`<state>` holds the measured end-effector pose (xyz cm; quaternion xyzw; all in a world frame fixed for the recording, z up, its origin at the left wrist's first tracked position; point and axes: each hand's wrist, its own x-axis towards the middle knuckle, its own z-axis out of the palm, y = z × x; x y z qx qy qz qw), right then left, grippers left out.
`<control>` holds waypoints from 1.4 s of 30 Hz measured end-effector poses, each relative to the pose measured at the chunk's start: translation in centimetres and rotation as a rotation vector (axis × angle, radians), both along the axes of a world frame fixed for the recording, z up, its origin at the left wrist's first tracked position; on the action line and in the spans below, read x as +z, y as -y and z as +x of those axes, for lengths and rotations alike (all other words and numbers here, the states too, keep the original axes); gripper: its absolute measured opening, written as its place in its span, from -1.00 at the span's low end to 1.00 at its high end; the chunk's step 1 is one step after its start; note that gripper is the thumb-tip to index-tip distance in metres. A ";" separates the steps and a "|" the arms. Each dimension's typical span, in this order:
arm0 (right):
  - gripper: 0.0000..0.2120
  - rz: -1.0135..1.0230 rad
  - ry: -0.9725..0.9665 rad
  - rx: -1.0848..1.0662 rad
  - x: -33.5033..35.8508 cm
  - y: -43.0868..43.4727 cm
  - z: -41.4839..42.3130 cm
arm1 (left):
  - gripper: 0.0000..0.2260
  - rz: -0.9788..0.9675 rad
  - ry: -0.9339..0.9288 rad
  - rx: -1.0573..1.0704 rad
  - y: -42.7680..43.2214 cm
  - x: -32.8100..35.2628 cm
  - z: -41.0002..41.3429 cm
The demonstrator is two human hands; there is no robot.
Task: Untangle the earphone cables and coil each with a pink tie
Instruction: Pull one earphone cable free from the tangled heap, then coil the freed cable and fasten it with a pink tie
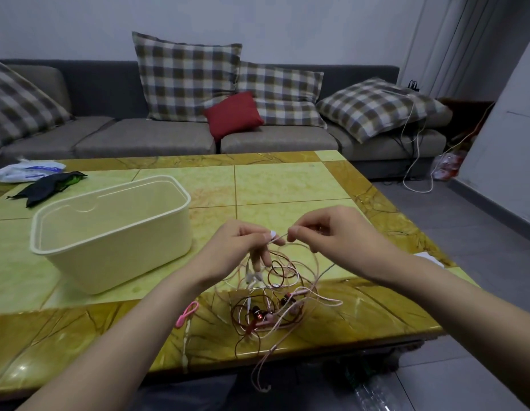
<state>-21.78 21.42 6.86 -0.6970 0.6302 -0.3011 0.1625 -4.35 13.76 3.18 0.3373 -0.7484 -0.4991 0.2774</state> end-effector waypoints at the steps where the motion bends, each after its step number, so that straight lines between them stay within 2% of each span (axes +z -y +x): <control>1: -0.84 -0.010 -0.030 -0.008 0.2 0.2 -0.3 | -0.77 0.028 0.007 -0.028 -0.2 0.1 0.0; 4: -0.83 -0.049 -0.089 -0.039 0.4 0.6 -1.2 | -0.74 0.208 -0.069 -0.133 -0.3 0.3 0.1; 7: -0.78 -0.083 -0.014 -0.082 0.4 0.7 -1.9 | -0.72 0.554 -0.353 -0.235 -0.6 0.5 0.5; 11: -0.71 -0.021 0.047 -0.113 -0.7 0.7 -1.9 | -0.73 0.804 -0.715 -0.313 -1.0 1.2 0.6; 15: -0.70 0.073 0.080 -0.098 -2.8 0.5 -0.8 | -0.73 0.860 -0.919 -0.222 -1.5 2.3 0.1; 20: -0.69 0.124 0.035 -0.033 -4.0 -0.1 1.2 | -0.74 0.833 -0.994 -0.038 -1.6 2.5 0.0; 23: -0.73 0.104 -0.149 0.027 -4.6 -0.7 2.0 | -0.73 0.704 -0.889 0.042 -1.3 2.1 0.0; 25: -0.74 0.084 -0.248 0.064 -4.6 -1.2 2.5 | -0.75 0.541 -0.696 0.055 -1.1 1.9 0.2; 29: -0.74 0.047 -0.323 0.115 -4.1 -1.7 2.9 | -0.73 0.216 -0.279 0.091 -1.0 1.0 0.8; 31: -0.75 -0.002 -0.357 0.114 -3.7 -1.9 2.8 | -0.72 0.115 -0.126 0.083 -1.1 0.6 0.9; 38: -0.80 -0.132 -0.306 0.007 -2.4 -1.3 1.7 | -0.75 0.096 0.091 -0.038 -2.4 0.2 -0.1; 42: -0.82 -0.166 -0.303 -0.067 -2.4 -0.9 0.7 | -0.65 0.176 0.113 -0.095 -2.7 0.0 -0.2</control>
